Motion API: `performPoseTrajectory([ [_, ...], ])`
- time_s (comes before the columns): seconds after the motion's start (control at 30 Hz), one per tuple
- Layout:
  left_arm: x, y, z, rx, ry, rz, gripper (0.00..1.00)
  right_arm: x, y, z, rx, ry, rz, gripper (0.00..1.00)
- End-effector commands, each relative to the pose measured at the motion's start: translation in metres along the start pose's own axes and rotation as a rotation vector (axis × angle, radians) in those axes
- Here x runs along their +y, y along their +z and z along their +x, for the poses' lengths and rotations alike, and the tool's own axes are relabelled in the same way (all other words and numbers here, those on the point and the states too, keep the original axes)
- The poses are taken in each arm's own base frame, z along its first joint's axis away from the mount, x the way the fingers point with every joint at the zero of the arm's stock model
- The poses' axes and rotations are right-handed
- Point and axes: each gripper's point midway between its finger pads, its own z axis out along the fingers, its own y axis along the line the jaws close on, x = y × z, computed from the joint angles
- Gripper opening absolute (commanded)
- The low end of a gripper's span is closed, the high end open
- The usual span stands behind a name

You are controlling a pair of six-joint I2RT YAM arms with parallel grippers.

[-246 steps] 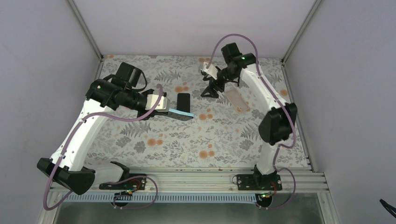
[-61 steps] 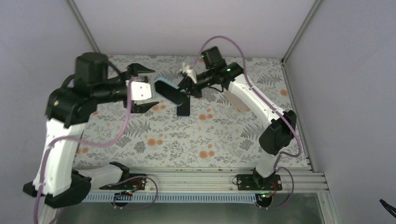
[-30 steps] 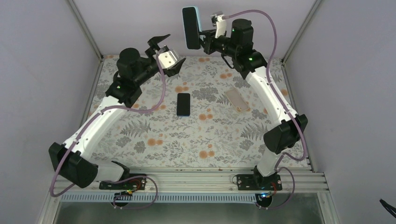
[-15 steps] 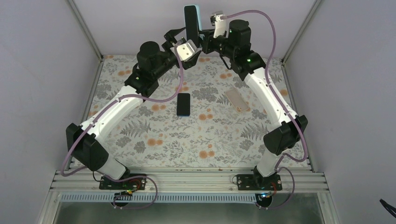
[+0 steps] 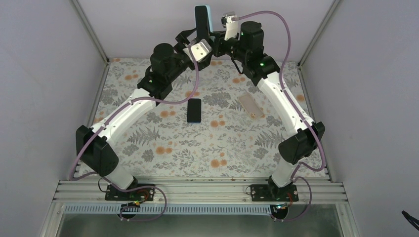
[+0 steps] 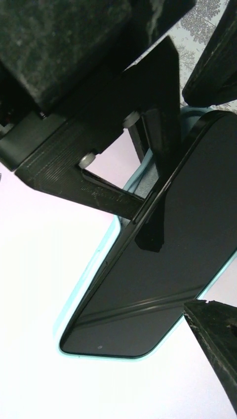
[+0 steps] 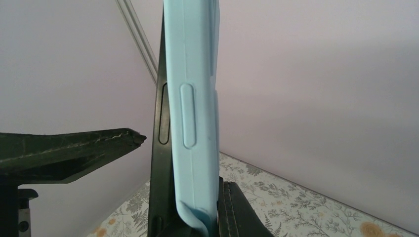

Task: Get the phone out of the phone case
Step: Remove the phone case from the phone.

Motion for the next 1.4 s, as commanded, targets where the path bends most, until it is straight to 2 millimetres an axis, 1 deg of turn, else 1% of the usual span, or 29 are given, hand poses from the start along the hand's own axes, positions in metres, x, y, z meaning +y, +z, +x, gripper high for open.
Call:
performPoseTrajectory([
  [0.0,0.015,-0.012,-0.007,-0.020,-0.002,-0.072,0.96,0.021,-0.023,-0.045,-0.131,-0.052,-0.036,0.03],
  [0.1,0.016,-0.018,-0.008,-0.029,-0.003,-0.077,0.96,0.021,-0.023,-0.044,-0.129,-0.055,-0.038,0.03],
  [0.23,0.023,-0.024,-0.010,-0.034,0.007,-0.123,0.95,0.022,-0.022,-0.042,-0.126,-0.055,-0.042,0.03],
  [0.33,0.029,-0.021,-0.009,-0.027,0.005,-0.155,0.96,0.024,-0.021,-0.041,-0.120,-0.048,-0.054,0.03],
  [0.57,0.022,-0.012,-0.010,-0.030,-0.033,-0.121,0.96,0.028,-0.019,-0.038,-0.115,-0.044,-0.061,0.03],
  [0.63,0.027,-0.013,-0.011,-0.026,-0.042,-0.151,0.96,0.030,-0.018,-0.036,-0.115,-0.045,-0.064,0.03],
  [0.67,0.032,-0.013,-0.012,-0.023,-0.052,-0.177,0.95,0.029,-0.018,-0.034,-0.111,-0.044,-0.062,0.03],
  [0.8,0.074,-0.022,-0.016,0.036,-0.136,-0.416,0.93,0.029,-0.016,-0.023,-0.098,-0.038,-0.065,0.03],
  [0.9,0.097,-0.025,-0.020,0.080,-0.088,-0.573,0.92,0.029,-0.011,-0.015,-0.079,-0.028,-0.070,0.03],
  [1.0,0.113,-0.031,-0.017,0.103,-0.012,-0.706,0.93,0.033,-0.013,-0.015,-0.075,-0.031,-0.079,0.03],
  [1.07,0.117,-0.038,-0.015,0.105,0.034,-0.771,0.93,0.035,-0.016,-0.015,-0.076,-0.036,-0.086,0.03],
  [1.13,0.117,-0.044,-0.012,0.091,0.066,-0.811,0.93,0.038,-0.018,-0.012,-0.068,-0.043,-0.108,0.03],
  [1.2,0.118,-0.053,-0.015,0.065,0.108,-0.851,0.91,0.044,-0.018,-0.008,-0.048,-0.045,-0.140,0.03],
  [1.23,0.120,-0.058,-0.016,0.054,0.131,-0.881,0.91,0.048,-0.019,-0.004,-0.032,-0.043,-0.163,0.03],
  [1.3,0.121,-0.067,-0.019,0.029,0.181,-0.940,0.95,0.056,-0.017,0.013,0.019,-0.038,-0.231,0.03],
  [1.37,0.120,-0.071,-0.018,0.016,0.216,-0.971,0.93,0.071,-0.029,0.022,0.036,-0.031,-0.318,0.03],
])
